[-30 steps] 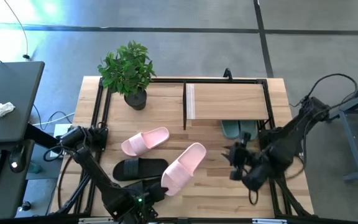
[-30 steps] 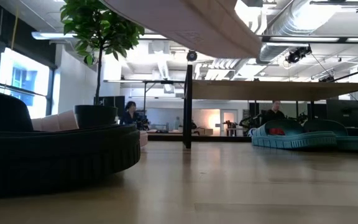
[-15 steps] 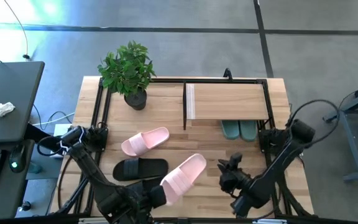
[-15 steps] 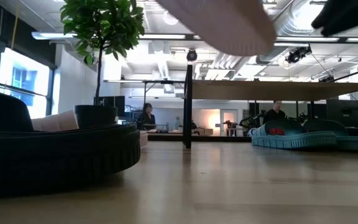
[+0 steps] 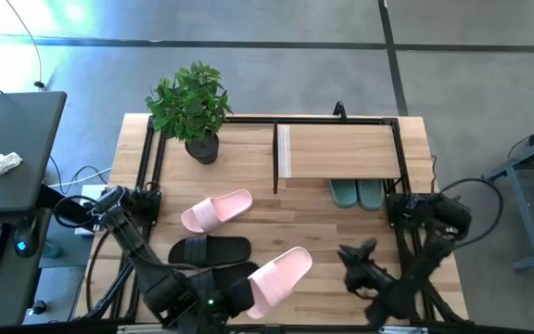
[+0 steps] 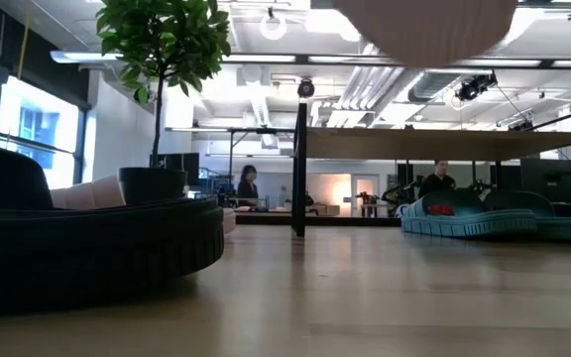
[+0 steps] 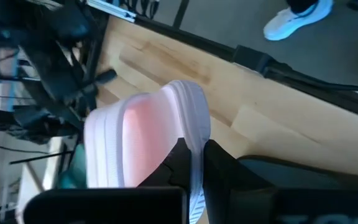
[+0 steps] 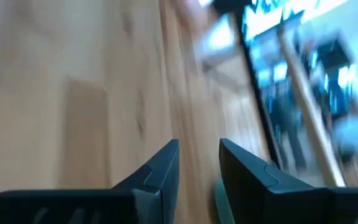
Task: Pick and place slides into the shelf
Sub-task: Put the right pink slide under the shelf
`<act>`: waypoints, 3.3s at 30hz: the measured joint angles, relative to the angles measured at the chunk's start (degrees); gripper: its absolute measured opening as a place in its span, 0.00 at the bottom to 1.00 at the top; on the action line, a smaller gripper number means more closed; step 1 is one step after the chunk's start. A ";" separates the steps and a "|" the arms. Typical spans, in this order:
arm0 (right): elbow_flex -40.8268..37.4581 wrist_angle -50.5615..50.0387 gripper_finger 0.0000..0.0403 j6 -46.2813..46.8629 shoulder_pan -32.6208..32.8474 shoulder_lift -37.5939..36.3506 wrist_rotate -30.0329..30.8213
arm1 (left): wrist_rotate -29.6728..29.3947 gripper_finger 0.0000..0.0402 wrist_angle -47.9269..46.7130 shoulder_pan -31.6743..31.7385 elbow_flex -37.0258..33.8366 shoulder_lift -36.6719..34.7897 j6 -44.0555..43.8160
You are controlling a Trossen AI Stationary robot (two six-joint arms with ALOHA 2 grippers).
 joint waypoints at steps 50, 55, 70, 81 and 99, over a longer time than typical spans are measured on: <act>6.55 -2.27 0.48 5.28 2.67 -0.09 7.16 | 20.36 0.01 2.81 17.37 3.54 -0.35 12.56; 6.09 -0.06 0.58 1.27 0.92 -0.09 7.11 | 20.36 0.01 3.05 17.30 3.54 -0.35 12.56; 6.18 4.73 0.56 -9.06 -6.04 -0.11 3.52 | 22.54 0.01 3.61 17.28 3.54 -0.35 12.45; 6.15 4.72 0.21 -9.55 -6.63 -0.11 1.86 | 25.79 0.01 3.63 17.30 3.54 -0.33 12.43; 6.14 -0.92 0.07 0.47 -6.43 -0.11 -9.38 | 14.34 0.39 -9.03 17.31 3.54 -0.33 2.39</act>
